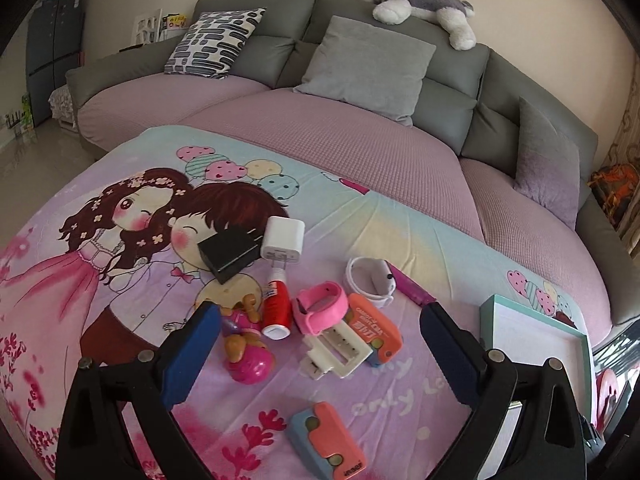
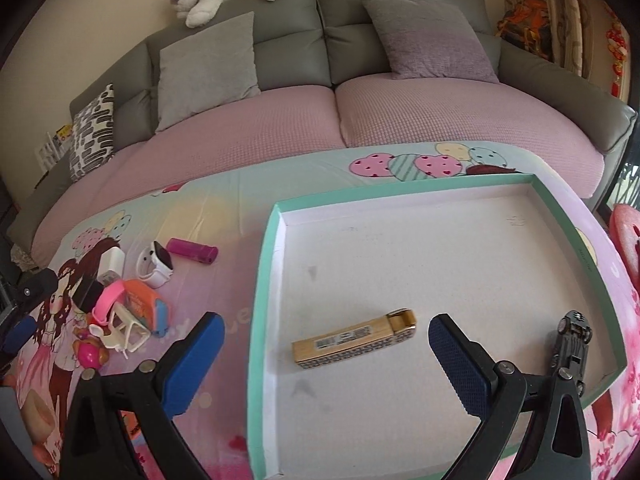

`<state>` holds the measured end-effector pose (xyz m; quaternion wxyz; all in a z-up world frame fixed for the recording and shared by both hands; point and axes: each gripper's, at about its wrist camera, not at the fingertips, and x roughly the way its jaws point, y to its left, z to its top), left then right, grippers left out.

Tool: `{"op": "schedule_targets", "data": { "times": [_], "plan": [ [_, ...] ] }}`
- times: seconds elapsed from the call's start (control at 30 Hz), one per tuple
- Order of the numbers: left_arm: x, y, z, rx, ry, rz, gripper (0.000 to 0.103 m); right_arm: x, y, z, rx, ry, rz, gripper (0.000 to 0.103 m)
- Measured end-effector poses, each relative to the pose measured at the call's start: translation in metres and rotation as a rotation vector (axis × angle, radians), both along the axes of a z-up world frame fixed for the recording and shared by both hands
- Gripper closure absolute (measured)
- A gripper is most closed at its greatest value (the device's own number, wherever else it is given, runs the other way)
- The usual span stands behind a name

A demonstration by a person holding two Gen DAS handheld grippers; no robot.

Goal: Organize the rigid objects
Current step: 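Withdraw both tools from the tray back toward the object pile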

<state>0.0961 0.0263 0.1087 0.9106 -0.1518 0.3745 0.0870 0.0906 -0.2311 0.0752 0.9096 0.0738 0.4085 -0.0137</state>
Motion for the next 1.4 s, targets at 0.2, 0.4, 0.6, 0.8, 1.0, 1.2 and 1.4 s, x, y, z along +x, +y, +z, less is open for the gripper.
{"op": "schedule_targets", "data": {
  "times": [0.2,0.4,0.6,0.8,1.0,1.2,1.4],
  "plan": [
    [-0.013,0.034,-0.009,0.043,0.064,0.081,0.003,0.004,0.048,-0.006,-0.01,0.012,0.127,0.0],
    [-0.019,0.055,-0.025,0.036,0.128,0.117,0.003,0.005,0.09,-0.015,-0.001,0.049,0.233,0.0],
    [-0.02,0.071,-0.037,0.01,0.156,0.143,0.003,0.005,0.119,-0.032,-0.013,0.109,0.311,0.0],
    [-0.018,0.082,-0.045,-0.01,0.18,0.164,0.003,-0.001,0.141,-0.043,-0.04,0.143,0.376,0.0],
    [-0.017,0.086,-0.05,-0.032,0.19,0.171,0.003,-0.007,0.164,-0.055,-0.081,0.171,0.441,0.0],
    [-0.014,0.087,-0.051,-0.041,0.194,0.167,0.003,-0.008,0.169,-0.065,-0.15,0.191,0.432,0.0],
    [-0.009,0.082,-0.055,-0.052,0.211,0.143,0.003,-0.004,0.156,-0.066,-0.157,0.192,0.388,0.0]
  ]
}}
